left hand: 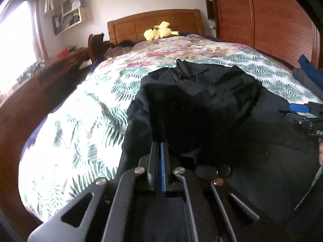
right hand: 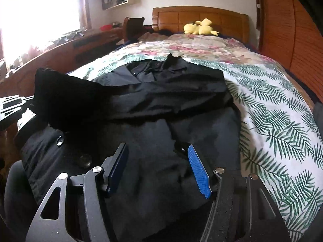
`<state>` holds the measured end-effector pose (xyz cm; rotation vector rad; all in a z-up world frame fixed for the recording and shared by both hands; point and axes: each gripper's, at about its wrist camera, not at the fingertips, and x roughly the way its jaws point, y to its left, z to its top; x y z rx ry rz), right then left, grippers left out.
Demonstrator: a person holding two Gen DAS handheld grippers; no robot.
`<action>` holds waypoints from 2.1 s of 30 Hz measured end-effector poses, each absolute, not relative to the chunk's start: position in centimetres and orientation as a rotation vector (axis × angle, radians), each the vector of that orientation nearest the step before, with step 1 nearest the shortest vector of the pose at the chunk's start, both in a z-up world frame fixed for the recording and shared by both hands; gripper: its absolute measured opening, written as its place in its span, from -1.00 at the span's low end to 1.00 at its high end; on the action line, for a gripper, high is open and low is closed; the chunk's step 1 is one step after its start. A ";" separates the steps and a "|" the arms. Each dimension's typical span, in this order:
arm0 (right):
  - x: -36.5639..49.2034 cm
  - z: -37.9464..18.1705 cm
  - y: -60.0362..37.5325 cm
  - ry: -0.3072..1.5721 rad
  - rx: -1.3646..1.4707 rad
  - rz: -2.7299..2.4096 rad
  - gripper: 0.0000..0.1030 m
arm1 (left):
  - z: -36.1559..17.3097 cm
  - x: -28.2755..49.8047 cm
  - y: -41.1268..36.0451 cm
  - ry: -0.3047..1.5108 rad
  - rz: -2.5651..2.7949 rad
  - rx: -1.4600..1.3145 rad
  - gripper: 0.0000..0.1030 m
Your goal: Fold large clothes
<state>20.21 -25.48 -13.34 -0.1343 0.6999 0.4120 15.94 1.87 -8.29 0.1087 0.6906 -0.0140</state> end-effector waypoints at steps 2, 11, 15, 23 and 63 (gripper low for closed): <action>20.2 -13.4 -25.2 0.695 -0.139 0.417 0.22 | -8.6 15.4 2.7 0.705 -0.019 0.080 -1.00; 20.3 -14.1 -23.8 0.707 -0.169 0.437 0.22 | -8.5 13.6 3.9 0.720 -0.071 0.033 -0.77; 20.4 -14.6 -23.5 0.716 -0.188 0.435 0.22 | -8.2 13.4 3.8 0.710 -0.093 0.034 -0.72; 20.6 -15.2 -23.1 0.722 -0.214 0.422 0.22 | -8.7 15.1 3.6 0.729 -0.131 -0.005 -0.70; 20.3 -13.9 -21.1 0.672 -0.240 0.436 0.22 | -8.4 10.0 6.2 0.735 -0.090 0.014 -0.89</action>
